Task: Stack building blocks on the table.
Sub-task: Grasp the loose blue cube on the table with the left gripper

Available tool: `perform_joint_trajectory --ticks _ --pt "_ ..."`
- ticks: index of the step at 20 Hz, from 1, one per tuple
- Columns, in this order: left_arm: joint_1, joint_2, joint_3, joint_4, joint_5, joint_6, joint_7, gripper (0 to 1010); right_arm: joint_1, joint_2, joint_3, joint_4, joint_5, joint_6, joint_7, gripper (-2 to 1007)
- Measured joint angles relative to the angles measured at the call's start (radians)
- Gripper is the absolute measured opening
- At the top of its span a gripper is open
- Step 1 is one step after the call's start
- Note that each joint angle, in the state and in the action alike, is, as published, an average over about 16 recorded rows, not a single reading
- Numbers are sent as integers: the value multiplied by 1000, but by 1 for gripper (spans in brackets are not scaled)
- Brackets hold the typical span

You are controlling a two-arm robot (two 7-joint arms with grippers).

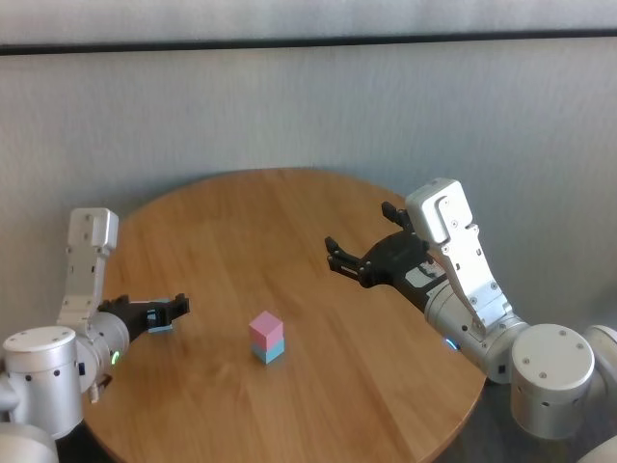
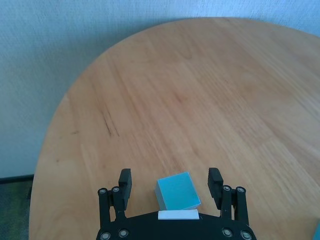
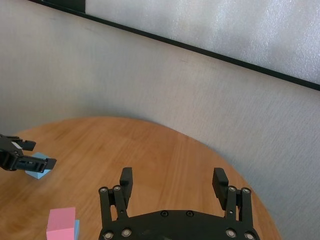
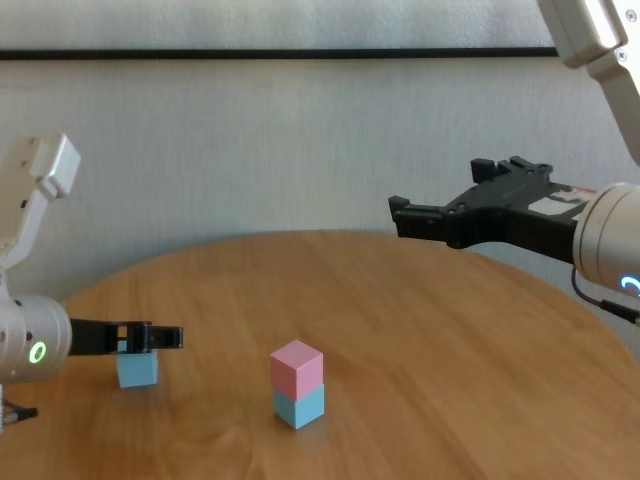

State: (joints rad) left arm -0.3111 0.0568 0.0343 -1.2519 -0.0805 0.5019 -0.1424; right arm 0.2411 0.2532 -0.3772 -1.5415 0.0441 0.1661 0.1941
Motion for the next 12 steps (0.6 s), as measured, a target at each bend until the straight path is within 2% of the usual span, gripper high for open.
perform_joint_trajectory --ticks 12 --pt "-9 18 23 9 19 25 -12 1002 0 0 0 0 0 0 0 1005"
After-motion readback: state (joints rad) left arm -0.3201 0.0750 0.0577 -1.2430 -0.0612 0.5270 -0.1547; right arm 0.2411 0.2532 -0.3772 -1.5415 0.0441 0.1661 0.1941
